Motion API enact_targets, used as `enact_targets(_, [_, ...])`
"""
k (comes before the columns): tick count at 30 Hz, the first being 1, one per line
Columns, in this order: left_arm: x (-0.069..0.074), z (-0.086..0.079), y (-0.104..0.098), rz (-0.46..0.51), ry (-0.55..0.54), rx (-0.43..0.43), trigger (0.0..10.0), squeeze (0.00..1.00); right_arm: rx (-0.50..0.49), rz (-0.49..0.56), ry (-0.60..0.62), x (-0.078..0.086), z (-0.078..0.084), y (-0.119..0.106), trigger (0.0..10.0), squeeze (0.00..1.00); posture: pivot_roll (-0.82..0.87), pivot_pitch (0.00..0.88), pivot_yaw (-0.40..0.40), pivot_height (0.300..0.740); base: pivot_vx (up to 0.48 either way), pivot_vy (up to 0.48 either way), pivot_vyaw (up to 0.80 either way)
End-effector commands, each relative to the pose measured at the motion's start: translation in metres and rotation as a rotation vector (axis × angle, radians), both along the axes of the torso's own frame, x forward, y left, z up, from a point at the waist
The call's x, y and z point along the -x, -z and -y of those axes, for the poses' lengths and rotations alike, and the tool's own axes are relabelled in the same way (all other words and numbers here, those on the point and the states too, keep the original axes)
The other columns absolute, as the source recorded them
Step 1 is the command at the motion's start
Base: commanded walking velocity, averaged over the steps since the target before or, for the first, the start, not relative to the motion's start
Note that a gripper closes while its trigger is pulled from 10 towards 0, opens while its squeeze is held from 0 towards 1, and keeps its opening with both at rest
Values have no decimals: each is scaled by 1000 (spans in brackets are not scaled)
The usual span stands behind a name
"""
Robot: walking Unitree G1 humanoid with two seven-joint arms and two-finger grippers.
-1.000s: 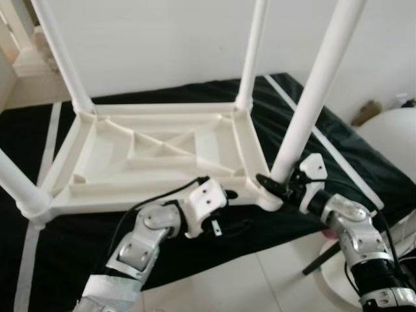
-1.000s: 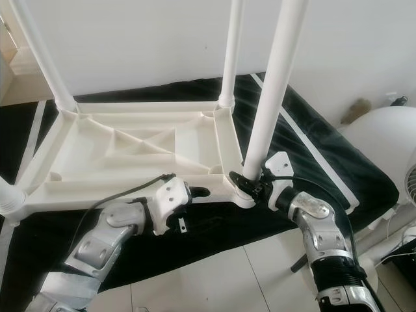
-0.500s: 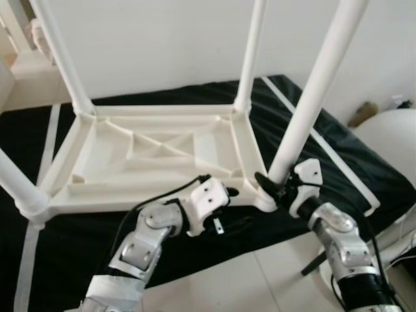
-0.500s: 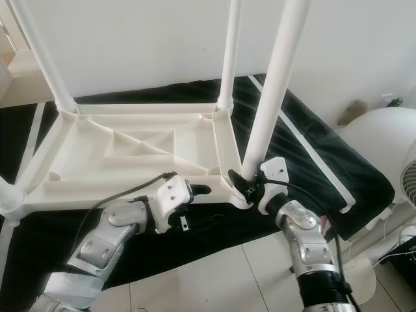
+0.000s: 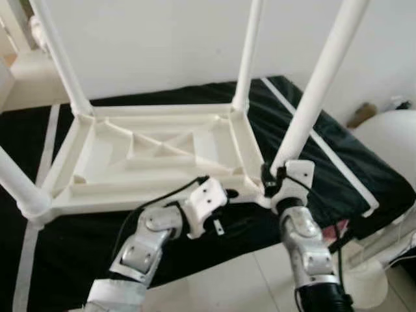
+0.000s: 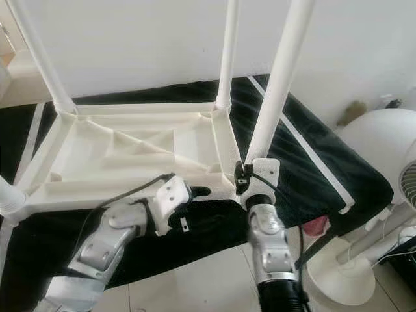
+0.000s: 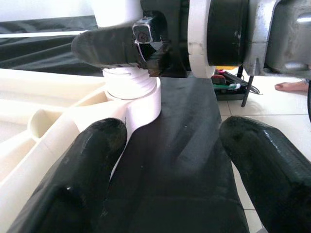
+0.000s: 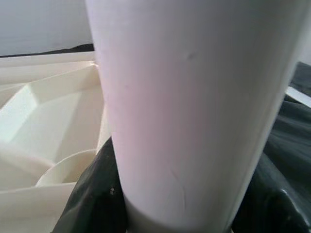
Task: Building children table
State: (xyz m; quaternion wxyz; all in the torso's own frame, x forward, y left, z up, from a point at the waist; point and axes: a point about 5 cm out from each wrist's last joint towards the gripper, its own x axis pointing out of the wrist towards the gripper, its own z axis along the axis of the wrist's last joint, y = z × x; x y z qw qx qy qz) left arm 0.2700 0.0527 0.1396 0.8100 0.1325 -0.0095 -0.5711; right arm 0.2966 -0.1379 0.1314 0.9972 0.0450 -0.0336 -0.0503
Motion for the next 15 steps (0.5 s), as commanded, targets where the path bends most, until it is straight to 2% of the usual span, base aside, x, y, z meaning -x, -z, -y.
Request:
enact_targets(1, [-4, -3, -3, 40, -95, 14, 10000, 0, -44, -35, 49, 4, 1, 9, 10000, 0, -80, 0, -3, 740, 0, 0, 0])
enact_targets(6, [-5, -1, -3, 56, -89, -3, 10000, 0, -43, -17, 30, 3, -1, 2, 10000, 0, -88, 0, 5, 740, 0, 0, 0])
enact_targets(11, [-8, 1, -5, 126, -96, -13, 10000, 0, -61, 14, 10, 4, -2, -1, 10000, 0, -98, 0, 13, 740, 0, 0, 0])
enact_targets(15, [-8, 3, -6, 120, -91, 4, 10000, 0, -52, 21, -23, 6, -5, -2, 10000, 0, -104, 0, 18, 740, 0, 0, 0])
